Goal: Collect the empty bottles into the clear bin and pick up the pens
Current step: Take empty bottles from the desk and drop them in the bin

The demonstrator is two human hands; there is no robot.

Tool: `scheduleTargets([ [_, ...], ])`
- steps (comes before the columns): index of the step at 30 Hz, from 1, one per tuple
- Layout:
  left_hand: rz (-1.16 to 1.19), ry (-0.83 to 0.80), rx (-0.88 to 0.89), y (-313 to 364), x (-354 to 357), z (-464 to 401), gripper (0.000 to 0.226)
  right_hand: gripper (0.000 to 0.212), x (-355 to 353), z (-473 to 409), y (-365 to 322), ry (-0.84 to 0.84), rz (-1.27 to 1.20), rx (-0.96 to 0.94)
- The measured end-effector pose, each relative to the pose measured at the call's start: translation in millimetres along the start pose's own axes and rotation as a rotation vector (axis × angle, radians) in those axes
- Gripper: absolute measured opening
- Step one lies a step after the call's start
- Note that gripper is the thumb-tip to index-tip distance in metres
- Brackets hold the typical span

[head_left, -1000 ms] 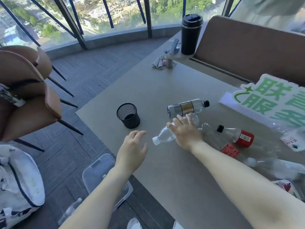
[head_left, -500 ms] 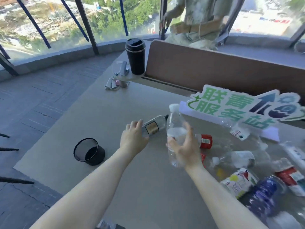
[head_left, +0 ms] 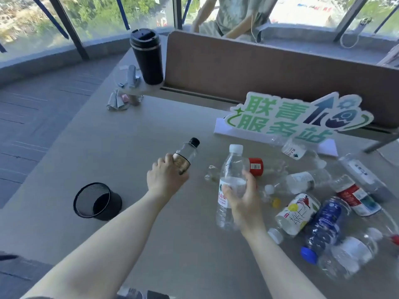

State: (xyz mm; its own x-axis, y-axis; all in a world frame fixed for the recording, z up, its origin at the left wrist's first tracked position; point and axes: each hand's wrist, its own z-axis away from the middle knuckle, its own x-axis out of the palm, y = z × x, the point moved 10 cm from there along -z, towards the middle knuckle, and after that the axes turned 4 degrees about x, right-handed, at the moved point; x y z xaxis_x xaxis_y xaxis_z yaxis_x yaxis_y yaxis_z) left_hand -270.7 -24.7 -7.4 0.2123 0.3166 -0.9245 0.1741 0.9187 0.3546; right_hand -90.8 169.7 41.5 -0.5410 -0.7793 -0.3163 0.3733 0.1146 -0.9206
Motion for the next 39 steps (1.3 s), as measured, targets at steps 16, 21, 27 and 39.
scheduleTargets([
  [16, 0.379, 0.601, -0.541, -160.9, -184.9, 282.7, 0.039, 0.050, 163.6, 154.2, -103.5, -0.715, 0.000, -0.328],
  [21, 0.436, 0.583, -0.841, -263.3, -133.6, 401.6, 0.045, 0.056, 233.4, 249.2, -60.6, -0.971, 0.139, -0.348],
  [27, 0.615, 0.401, -1.124, -365.1, -27.5, 477.2, 0.045, 0.070, 308.0, 314.0, 25.2, -1.067, 0.421, -0.262],
  [39, 0.667, -0.183, -1.108, -468.6, 77.9, 509.7, 0.066, 0.079, 384.3, 371.2, 143.4, -1.032, 0.776, 0.035],
])
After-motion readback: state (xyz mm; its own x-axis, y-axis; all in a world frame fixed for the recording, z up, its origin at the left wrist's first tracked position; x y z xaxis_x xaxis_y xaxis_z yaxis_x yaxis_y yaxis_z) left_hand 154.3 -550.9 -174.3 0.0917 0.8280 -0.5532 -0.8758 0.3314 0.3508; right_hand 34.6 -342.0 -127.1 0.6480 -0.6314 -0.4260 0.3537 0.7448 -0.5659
